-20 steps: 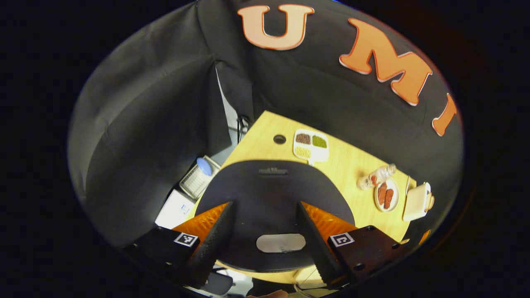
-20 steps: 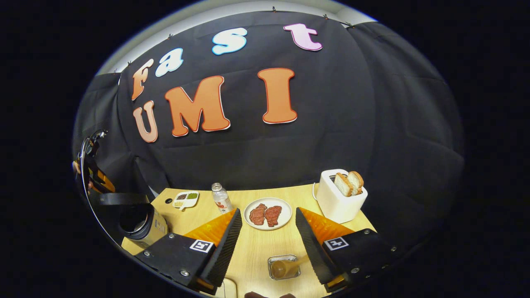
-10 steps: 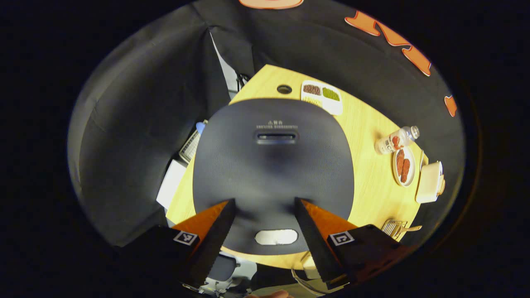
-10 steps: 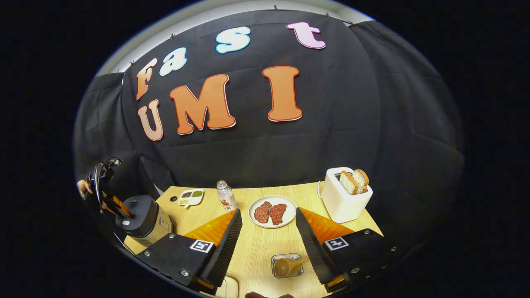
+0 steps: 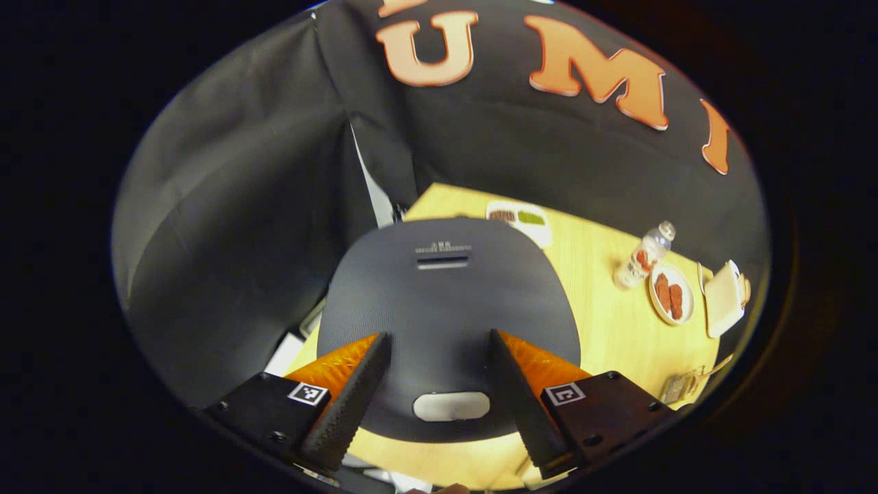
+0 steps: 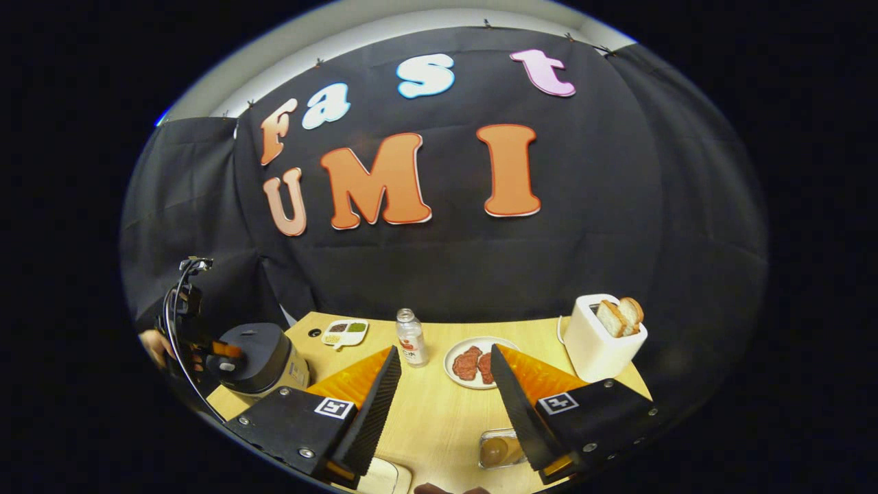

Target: Close the left gripper, press the button to open the rice cooker; take a wooden spoon from the chopstick holder with the right hand, scoop a spoonful of rice and pour it into the rice cooker, then put the wooden spoon back into the chopstick holder.

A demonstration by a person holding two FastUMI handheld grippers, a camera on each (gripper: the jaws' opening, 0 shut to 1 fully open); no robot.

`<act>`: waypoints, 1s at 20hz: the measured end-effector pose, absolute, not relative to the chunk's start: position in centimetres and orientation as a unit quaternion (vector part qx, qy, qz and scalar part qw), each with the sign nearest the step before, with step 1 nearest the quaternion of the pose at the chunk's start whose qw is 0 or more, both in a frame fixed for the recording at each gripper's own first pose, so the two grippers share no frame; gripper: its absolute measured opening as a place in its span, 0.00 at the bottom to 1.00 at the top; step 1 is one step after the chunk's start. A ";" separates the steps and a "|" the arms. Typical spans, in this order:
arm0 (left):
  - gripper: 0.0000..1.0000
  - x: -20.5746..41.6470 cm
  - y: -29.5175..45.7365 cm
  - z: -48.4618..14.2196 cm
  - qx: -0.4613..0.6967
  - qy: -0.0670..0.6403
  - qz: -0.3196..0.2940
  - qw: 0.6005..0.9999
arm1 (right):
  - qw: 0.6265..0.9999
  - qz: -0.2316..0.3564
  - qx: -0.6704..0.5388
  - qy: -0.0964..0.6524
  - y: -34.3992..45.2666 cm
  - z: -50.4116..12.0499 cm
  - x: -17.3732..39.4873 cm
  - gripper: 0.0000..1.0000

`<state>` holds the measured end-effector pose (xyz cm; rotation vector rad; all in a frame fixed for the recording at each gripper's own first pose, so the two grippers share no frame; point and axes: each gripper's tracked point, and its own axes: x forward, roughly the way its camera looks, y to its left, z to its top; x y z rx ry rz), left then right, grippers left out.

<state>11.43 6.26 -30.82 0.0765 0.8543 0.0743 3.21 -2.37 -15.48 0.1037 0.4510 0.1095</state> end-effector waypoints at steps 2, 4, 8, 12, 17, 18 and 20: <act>0.99 10.2 6.4 -29.8 0.023 0.381 0.058 0.922 | 0.974 0.072 0.038 0.213 -0.9 -14.7 3.6 0.83; 0.99 10.3 6.4 -26.1 -0.004 0.319 0.062 0.946 | 0.975 0.093 0.027 0.198 1.0 -13.3 4.2 0.83; 0.99 8.7 5.5 -16.6 0.011 0.193 0.055 0.980 | 0.981 0.126 0.023 0.143 4.6 -9.8 5.2 0.83; 1.00 6.1 3.3 -6.7 0.014 0.085 0.024 0.996 | 0.986 0.140 0.017 0.087 7.1 -6.6 4.9 0.83; 0.96 3.8 1.2 -1.5 0.026 0.015 0.004 1.000 | 0.986 0.155 0.032 0.060 9.1 -4.7 5.1 0.82; 0.96 3.5 0.6 -0.8 0.026 0.002 -0.006 1.000 | 0.985 0.156 0.037 0.056 9.1 -4.3 5.0 0.82; 0.95 2.8 -0.1 -0.1 0.030 -0.022 -0.012 0.999 | 0.986 0.155 0.045 0.047 9.0 -3.9 4.8 0.82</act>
